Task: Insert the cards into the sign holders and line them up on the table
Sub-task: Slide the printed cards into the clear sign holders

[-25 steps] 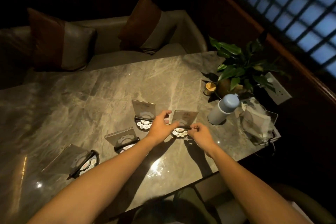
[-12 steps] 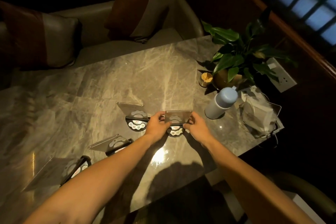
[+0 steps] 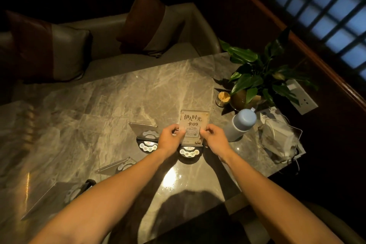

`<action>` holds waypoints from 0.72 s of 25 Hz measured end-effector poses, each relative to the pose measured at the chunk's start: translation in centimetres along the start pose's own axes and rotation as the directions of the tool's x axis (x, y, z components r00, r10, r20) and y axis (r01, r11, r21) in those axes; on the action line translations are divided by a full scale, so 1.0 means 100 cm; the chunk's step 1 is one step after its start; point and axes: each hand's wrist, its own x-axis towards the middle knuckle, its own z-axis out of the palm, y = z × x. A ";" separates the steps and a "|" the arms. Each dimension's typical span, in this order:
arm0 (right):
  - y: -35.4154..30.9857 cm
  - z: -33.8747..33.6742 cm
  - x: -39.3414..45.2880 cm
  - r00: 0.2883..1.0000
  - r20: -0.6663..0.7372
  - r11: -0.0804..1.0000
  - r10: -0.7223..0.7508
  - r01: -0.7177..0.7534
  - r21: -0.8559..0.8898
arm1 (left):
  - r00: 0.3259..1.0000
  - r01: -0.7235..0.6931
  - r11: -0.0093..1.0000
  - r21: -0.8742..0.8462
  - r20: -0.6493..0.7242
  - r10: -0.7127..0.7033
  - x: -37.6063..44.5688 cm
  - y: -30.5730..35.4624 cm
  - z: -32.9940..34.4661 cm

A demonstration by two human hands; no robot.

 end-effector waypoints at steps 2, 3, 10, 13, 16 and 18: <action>-0.019 -0.003 0.001 1.000 -0.008 1.000 -0.026 0.026 0.014 | 0.999 -0.027 0.998 -0.049 -0.019 0.026 0.002 0.017 -0.007; -0.028 -0.005 0.002 0.999 -0.019 0.999 -0.035 0.036 0.026 | 0.999 -0.039 0.997 -0.072 -0.031 0.037 0.003 0.025 -0.011; -0.098 -0.021 0.010 0.989 -0.054 0.989 -0.140 0.142 0.047 | 0.991 -0.119 0.977 -0.180 -0.080 0.106 0.013 0.076 -0.042; -0.137 -0.036 0.023 0.982 -0.030 0.982 -0.186 0.187 0.008 | 0.985 -0.138 0.970 -0.202 -0.135 0.112 0.030 0.106 -0.055; -0.179 -0.056 0.048 0.969 0.023 0.966 -0.248 0.249 -0.065 | 0.968 -0.146 0.976 -0.161 -0.225 0.108 0.053 0.144 -0.063; -0.207 -0.075 0.072 0.963 0.053 0.957 -0.265 0.270 -0.109 | 0.962 -0.156 0.975 -0.157 -0.249 0.114 0.073 0.171 -0.063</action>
